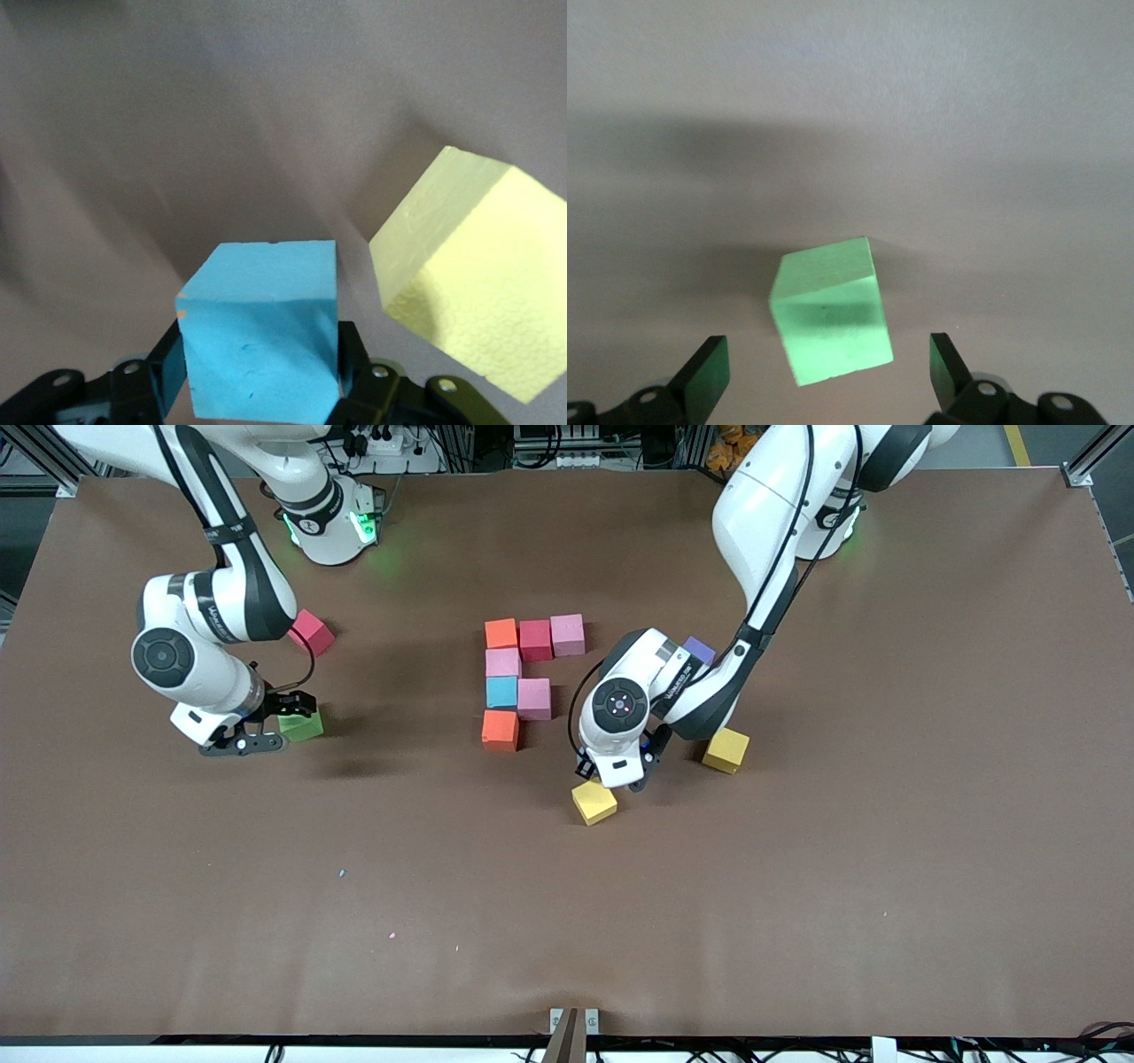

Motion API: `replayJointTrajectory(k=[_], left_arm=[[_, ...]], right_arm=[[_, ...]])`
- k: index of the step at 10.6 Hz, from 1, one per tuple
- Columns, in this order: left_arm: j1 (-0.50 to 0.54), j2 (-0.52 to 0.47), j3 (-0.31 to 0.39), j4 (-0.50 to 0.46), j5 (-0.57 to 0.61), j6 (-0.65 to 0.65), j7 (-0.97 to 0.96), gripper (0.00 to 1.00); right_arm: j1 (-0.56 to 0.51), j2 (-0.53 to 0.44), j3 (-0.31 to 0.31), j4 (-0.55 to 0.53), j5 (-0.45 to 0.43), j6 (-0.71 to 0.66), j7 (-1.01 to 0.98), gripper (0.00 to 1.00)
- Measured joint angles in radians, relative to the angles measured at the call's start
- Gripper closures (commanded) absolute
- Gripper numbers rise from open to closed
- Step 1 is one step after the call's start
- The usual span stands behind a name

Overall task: Arrange 11 blocks into digit 3
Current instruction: 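Grasp the green cube with the right gripper and lift it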

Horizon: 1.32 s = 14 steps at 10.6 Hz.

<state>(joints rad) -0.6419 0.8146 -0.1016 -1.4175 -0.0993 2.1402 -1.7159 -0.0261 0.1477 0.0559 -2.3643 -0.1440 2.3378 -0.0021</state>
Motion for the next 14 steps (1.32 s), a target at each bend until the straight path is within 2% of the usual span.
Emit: replayJointTrajectory(k=[3, 5, 6, 7, 8, 9, 10, 11, 14], left_arm=[[0.0, 0.0, 0.0, 0.001, 0.0, 0.0, 0.0, 0.38], [0.0, -0.002, 0.0, 0.002, 0.0, -0.001, 0.0, 0.51], [0.0, -0.002, 0.0, 0.003, 0.0, -0.002, 0.0, 0.61], [0.001, -0.004, 0.0, 0.004, 0.0, -0.004, -0.005, 0.69], [0.001, -0.006, 0.0, 0.006, 0.0, -0.009, -0.013, 0.81], [0.001, -0.009, 0.0, 0.007, 0.0, -0.021, -0.016, 0.87], [0.001, -0.012, 0.0, 0.007, 0.0, -0.039, -0.016, 0.87], [0.001, -0.017, 0.0, 0.008, 0.0, -0.066, -0.019, 0.87], [0.001, -0.058, -0.001, 0.011, 0.0, -0.127, -0.206, 0.87]], right_arm=[[-0.01, 0.028, -0.011, -0.077, 0.0, 0.125, -0.03, 0.0], [-0.01, 0.047, -0.01, -0.079, 0.0, 0.146, -0.032, 0.0], [-0.009, 0.052, -0.01, -0.079, 0.0, 0.156, -0.032, 0.0], [-0.009, 0.061, -0.01, -0.082, 0.0, 0.179, -0.033, 0.1], [-0.009, 0.073, -0.01, -0.086, 0.0, 0.202, -0.039, 0.27], [-0.009, 0.082, -0.01, -0.088, 0.0, 0.214, -0.055, 0.47], [-0.009, 0.087, -0.01, -0.089, 0.0, 0.219, -0.072, 0.72], [-0.009, 0.088, -0.01, -0.088, 0.0, 0.22, -0.081, 0.88], [0.016, 0.086, -0.006, -0.048, 0.0, 0.219, -0.093, 0.9]])
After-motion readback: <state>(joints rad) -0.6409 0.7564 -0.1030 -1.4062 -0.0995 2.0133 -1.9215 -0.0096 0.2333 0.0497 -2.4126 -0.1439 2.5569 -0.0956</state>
